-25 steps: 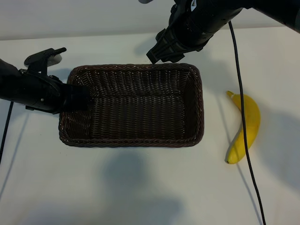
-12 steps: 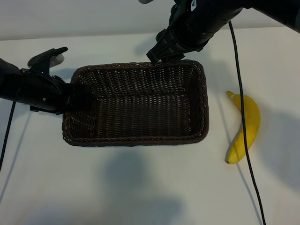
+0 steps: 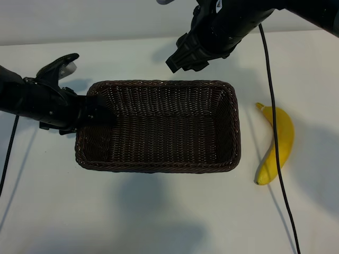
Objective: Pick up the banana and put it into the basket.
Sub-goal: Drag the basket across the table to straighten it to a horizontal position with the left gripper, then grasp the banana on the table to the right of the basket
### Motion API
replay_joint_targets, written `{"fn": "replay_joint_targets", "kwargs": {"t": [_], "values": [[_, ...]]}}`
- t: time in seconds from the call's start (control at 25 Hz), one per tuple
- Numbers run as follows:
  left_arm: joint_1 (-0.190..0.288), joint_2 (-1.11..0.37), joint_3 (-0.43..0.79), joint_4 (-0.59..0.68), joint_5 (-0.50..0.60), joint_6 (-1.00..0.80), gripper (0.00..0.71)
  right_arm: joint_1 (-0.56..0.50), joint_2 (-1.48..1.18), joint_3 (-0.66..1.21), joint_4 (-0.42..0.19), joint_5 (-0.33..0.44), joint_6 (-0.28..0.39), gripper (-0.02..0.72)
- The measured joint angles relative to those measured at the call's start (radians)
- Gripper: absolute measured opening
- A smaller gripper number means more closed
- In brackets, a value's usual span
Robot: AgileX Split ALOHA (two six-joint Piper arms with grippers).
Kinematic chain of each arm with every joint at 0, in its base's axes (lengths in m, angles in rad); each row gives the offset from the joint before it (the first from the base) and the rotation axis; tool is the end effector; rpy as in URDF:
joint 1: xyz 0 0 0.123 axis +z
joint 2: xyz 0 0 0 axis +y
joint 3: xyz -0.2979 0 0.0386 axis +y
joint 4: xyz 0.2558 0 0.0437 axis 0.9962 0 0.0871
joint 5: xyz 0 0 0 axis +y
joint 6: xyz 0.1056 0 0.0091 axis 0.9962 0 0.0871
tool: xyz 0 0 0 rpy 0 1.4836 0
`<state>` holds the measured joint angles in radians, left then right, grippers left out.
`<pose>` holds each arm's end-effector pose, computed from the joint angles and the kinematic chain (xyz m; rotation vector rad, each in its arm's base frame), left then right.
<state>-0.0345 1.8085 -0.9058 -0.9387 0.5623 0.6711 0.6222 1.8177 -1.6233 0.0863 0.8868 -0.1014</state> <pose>0.3357 -0.0573 0.1415 -0.0822 2.7206 -0.6714 0.3432 0.2548 0.3073 -0.8743 2.4370 0.3017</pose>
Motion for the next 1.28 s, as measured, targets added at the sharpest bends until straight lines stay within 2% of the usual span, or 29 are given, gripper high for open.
{"fn": "replay_joint_targets", "kwargs": {"t": [0.2,0.64,1.08,1.2,1.28], "values": [[0.001,-0.059,0.0,0.015,0.012,-0.019,0.604,0.0,0.0,0.0,0.0,0.004,0.0,0.509],[0.001,-0.163,0.0,0.239,0.094,-0.191,0.601,0.0,0.0,0.0,0.002,0.014,0.0,0.509],[0.001,-0.374,0.0,0.337,0.147,-0.259,0.599,0.0,0.0,0.0,0.002,-0.003,0.015,0.509],[0.001,-0.412,0.0,0.349,0.152,-0.262,0.599,0.0,0.0,0.0,-0.019,0.0,0.019,0.509],[0.001,-0.42,0.0,0.357,0.156,-0.268,0.599,0.0,0.0,0.0,-0.061,0.004,0.036,0.51]]}}
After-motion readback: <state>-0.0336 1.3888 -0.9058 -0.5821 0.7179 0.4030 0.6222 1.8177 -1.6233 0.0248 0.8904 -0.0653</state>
